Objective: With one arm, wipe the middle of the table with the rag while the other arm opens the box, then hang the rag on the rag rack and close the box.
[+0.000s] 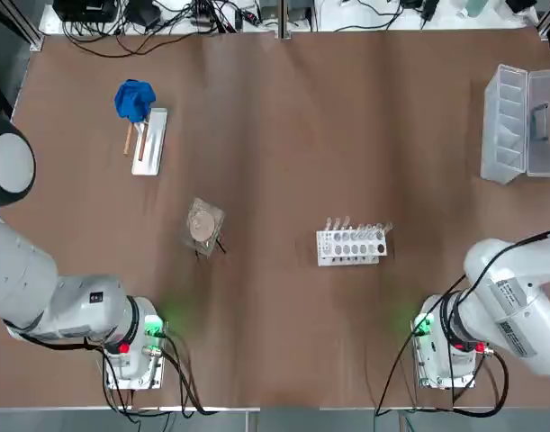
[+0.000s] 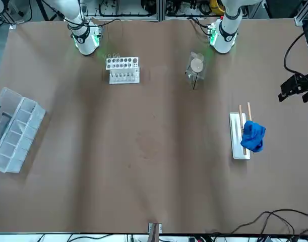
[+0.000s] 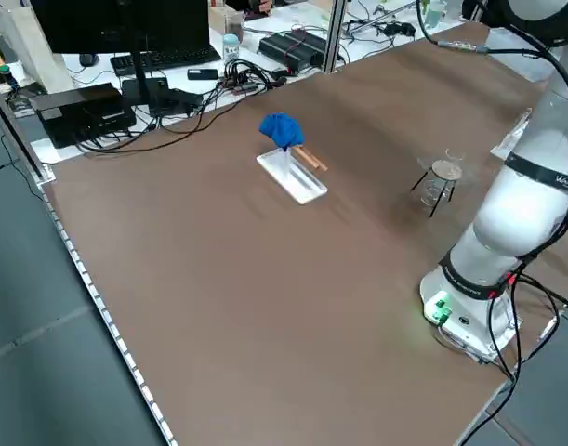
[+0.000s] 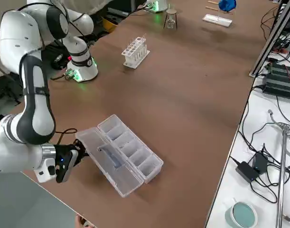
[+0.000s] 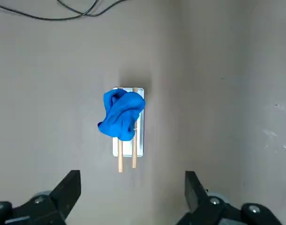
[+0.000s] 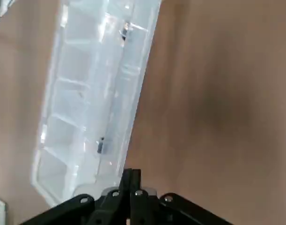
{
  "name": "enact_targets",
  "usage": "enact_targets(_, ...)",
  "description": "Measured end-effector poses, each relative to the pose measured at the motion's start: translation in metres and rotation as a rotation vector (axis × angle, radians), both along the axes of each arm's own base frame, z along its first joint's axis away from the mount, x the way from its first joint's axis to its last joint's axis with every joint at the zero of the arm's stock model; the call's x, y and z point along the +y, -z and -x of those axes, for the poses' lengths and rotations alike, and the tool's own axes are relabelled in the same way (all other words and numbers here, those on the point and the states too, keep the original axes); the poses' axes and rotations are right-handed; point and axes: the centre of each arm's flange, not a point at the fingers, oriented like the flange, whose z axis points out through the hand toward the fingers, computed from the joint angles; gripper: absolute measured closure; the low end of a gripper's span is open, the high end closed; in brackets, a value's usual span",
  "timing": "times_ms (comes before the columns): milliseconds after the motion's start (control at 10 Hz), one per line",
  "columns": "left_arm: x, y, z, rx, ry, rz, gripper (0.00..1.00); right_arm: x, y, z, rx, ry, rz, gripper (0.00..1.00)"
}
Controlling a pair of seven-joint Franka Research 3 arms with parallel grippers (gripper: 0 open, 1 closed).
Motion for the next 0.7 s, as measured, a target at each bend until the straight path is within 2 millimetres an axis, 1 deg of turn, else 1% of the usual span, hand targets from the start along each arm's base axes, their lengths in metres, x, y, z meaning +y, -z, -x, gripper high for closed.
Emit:
enact_targets(100,-0.009,0.0,0.0,0.0,0.013,0.0,0.02,0.012,-0.02,-0.02,-0.018,-0.052,-0.01,0.99)
enact_targets(200,-0.013,0.0,0.001,0.0,0.018,-0.001,0.02,0.04,-0.03,-0.056,-0.039,-0.116,-0.015,0.99)
enact_targets(300,-0.01,-0.001,0.001,-0.002,0.012,-0.002,0.02,0.075,-0.031,-0.095,-0.042,-0.183,-0.012,0.99)
enact_targets(400,-0.003,-0.001,0.001,-0.004,-0.001,-0.005,0.02,0.104,-0.029,-0.123,-0.045,-0.235,-0.004,0.99)
enact_targets(500,0.0,0.001,0.0,-0.003,-0.007,-0.007,0.02,0.123,-0.027,-0.143,-0.052,-0.262,0.014,0.99)
enact_targets(600,-0.003,0.005,-0.001,0.002,-0.004,-0.009,0.02,0.131,-0.026,-0.155,-0.065,-0.269,0.04,0.99)
enact_targets(700,-0.01,0.012,-0.002,0.009,0.003,-0.01,0.02,0.135,-0.023,-0.163,-0.08,-0.263,0.074,0.99)
